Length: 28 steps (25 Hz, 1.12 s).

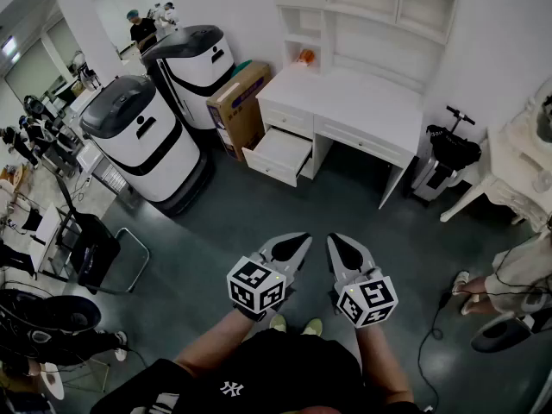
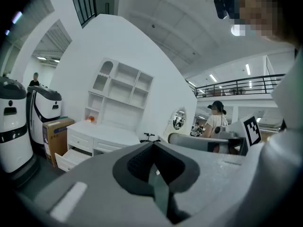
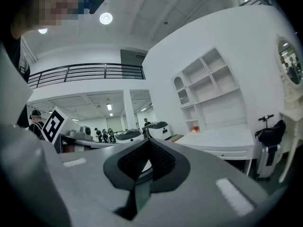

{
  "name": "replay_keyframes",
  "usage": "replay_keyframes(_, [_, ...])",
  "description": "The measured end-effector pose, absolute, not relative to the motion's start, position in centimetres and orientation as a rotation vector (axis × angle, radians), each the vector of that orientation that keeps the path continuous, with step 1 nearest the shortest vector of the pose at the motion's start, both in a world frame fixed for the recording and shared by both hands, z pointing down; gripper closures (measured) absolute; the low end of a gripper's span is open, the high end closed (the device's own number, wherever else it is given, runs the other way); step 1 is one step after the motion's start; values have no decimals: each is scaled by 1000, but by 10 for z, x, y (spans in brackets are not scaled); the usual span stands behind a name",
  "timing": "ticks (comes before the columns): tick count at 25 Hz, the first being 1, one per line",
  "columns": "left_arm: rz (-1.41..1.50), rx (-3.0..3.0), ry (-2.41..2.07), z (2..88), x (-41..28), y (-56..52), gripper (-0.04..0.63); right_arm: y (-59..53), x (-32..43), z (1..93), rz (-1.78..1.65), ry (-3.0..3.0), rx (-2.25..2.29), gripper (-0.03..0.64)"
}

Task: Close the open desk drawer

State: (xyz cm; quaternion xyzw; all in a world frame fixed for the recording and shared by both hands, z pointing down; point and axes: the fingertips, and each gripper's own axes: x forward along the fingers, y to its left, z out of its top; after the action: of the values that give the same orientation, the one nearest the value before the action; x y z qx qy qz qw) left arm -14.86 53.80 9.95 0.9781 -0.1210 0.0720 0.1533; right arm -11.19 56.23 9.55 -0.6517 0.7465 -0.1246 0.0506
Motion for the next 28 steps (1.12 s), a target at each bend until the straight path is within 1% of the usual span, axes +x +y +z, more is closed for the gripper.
replay_keyframes(7, [206,2801,-360,101,-148,543,595,568,-111,98,-425,2259,-1931,595])
replay_keyframes(12, [197,2805,-391,101,-142,539,595,572,-93,98,-453,2208,-1883,594])
replay_keyframes(19, [190,2790,-519,103,-150,515,595,580,-55,102,-490,2114,-1875,594])
replay_keyframes(28, [203,2766,-578,113,-150,490,595,561,-45,111,-531,2105,-1851,594])
